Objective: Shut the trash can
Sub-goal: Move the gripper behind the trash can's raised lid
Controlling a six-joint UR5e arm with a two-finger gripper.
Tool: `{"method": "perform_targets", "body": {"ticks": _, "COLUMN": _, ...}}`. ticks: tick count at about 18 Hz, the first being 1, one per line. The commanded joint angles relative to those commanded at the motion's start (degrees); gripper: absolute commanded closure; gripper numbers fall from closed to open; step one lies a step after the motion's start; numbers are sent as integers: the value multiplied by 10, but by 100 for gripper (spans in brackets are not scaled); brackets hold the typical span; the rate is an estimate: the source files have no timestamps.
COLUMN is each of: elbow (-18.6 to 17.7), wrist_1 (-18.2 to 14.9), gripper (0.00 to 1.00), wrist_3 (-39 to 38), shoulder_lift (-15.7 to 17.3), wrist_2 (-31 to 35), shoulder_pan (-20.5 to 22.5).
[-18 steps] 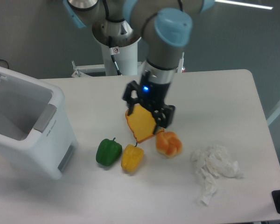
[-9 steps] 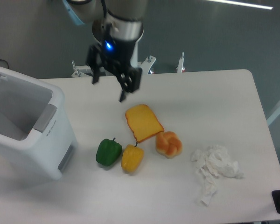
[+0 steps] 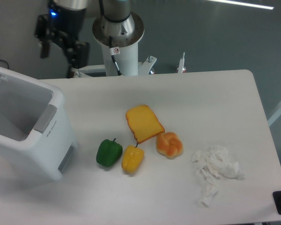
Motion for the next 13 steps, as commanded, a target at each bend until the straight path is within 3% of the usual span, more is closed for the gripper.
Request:
{"method": "perform_targets", "body": {"ticks": 8, "elbow": -1, "wrist_1": 4, "gripper": 0, "wrist_3": -61, "shoulder_lift": 13, "wrist_2": -26, "shoulder_pan": -62}}
{"method": "perform_targets", "body": {"ticks": 13, "elbow": 10, "wrist_1": 15, "gripper": 0, "wrist_3": -100, "shoulder_lift": 12, "wrist_2": -50, "shoulder_pan": -71}}
